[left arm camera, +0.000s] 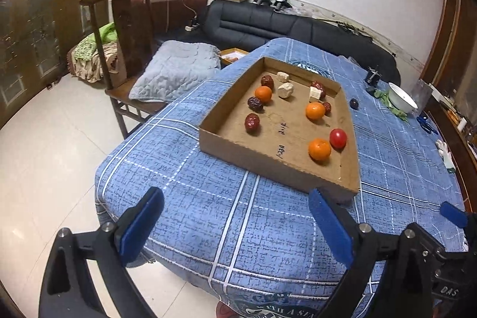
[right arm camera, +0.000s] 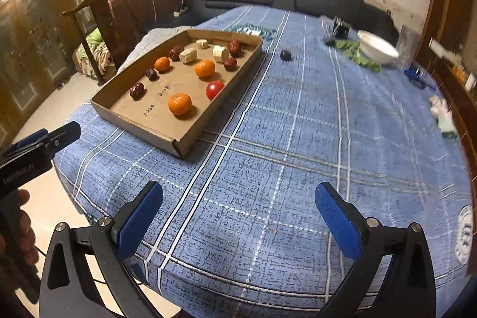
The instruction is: Organize fruits
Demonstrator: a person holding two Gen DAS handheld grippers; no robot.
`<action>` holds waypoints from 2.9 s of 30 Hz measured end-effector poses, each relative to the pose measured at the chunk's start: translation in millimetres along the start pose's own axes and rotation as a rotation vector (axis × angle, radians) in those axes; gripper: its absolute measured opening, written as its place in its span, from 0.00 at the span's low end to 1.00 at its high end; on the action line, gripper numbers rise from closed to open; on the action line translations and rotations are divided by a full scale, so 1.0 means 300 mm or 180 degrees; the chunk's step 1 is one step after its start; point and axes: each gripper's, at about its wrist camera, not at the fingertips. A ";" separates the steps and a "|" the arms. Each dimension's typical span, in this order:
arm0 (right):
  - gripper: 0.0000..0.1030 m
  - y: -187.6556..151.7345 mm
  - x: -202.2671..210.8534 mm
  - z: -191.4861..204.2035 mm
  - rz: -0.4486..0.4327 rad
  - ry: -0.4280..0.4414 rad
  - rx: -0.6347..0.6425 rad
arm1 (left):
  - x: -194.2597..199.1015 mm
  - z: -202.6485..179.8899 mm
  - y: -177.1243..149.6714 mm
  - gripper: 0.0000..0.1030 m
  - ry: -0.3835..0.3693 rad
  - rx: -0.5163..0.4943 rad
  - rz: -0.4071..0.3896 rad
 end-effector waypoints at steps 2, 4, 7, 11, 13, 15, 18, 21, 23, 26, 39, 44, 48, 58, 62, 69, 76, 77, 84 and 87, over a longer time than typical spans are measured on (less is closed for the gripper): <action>1.00 0.002 0.014 0.009 -0.0071 -0.0044 0.0072 | 0.002 -0.003 -0.005 0.99 0.0070 -0.0025 -0.0022; 1.00 0.005 0.026 0.012 -0.0126 -0.0086 0.0111 | 0.005 -0.006 -0.010 0.99 0.0071 -0.0036 -0.0029; 1.00 0.006 0.029 0.004 -0.0136 -0.0101 0.0065 | 0.009 -0.010 -0.017 0.99 0.0052 -0.0031 -0.0020; 1.00 0.003 0.026 -0.011 -0.0137 -0.0113 -0.0038 | 0.014 -0.020 -0.022 0.99 0.0042 -0.0051 -0.0026; 1.00 0.001 0.027 -0.016 -0.0139 -0.0111 -0.0069 | 0.017 -0.019 -0.022 0.99 0.0036 -0.0020 -0.0026; 1.00 -0.001 0.033 -0.018 -0.0159 -0.0117 -0.0082 | 0.016 -0.019 -0.022 0.99 0.0036 -0.0018 -0.0019; 1.00 -0.005 0.035 -0.019 -0.0166 -0.0111 -0.0079 | 0.023 -0.026 -0.022 0.99 0.0082 -0.0076 -0.0063; 1.00 -0.010 0.028 -0.021 -0.0138 -0.0097 -0.0076 | 0.032 -0.041 -0.017 0.99 0.0081 -0.0140 -0.0086; 1.00 -0.013 0.024 -0.021 -0.0122 -0.0086 -0.0076 | 0.040 -0.052 -0.010 0.99 0.0072 -0.0146 -0.0105; 1.00 -0.017 0.016 -0.024 -0.0093 -0.0068 -0.0088 | 0.055 -0.063 0.000 1.00 0.0124 -0.0138 -0.0167; 1.00 -0.016 0.012 -0.026 -0.0105 -0.0061 -0.0081 | 0.099 -0.156 0.033 1.00 0.0247 -0.0495 -0.0382; 1.00 -0.020 0.008 -0.038 -0.0084 -0.0088 -0.0100 | 0.093 -0.162 0.042 1.00 0.0059 -0.0412 -0.0292; 1.00 -0.023 0.011 -0.046 -0.0085 -0.0121 -0.0112 | 0.093 -0.152 0.047 1.00 -0.0075 -0.0283 -0.0293; 1.00 -0.036 0.019 -0.048 -0.0068 -0.0177 -0.0087 | 0.101 -0.164 0.055 1.00 -0.0424 -0.0175 -0.0306; 1.00 -0.038 0.020 -0.050 -0.0067 -0.0191 -0.0087 | 0.095 -0.197 0.055 1.00 -0.0420 -0.0324 -0.0292; 1.00 -0.047 0.020 -0.051 -0.0037 -0.0209 -0.0085 | 0.082 -0.199 0.049 1.00 -0.0478 -0.0295 -0.0223; 1.00 -0.045 0.023 -0.045 -0.0046 -0.0210 -0.0072 | 0.067 -0.179 0.042 1.00 -0.0399 -0.0348 -0.0196; 1.00 -0.044 0.022 -0.045 -0.0048 -0.0204 -0.0077 | 0.065 -0.172 0.041 1.00 -0.0394 -0.0331 -0.0193; 1.00 -0.023 0.026 -0.035 -0.0137 -0.0126 -0.0091 | 0.047 -0.149 0.032 1.00 -0.0343 -0.0345 -0.0159; 1.00 -0.018 0.017 -0.026 -0.0114 -0.0052 -0.0069 | 0.040 -0.146 0.027 1.00 -0.0328 -0.0367 -0.0143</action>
Point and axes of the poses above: each gripper's, at about its wrist camera, not at the fingertips, and x roughly against the way its jaws point, z to its left, y to its top, and after that the axes turned 15 degrees about -z, right-handed
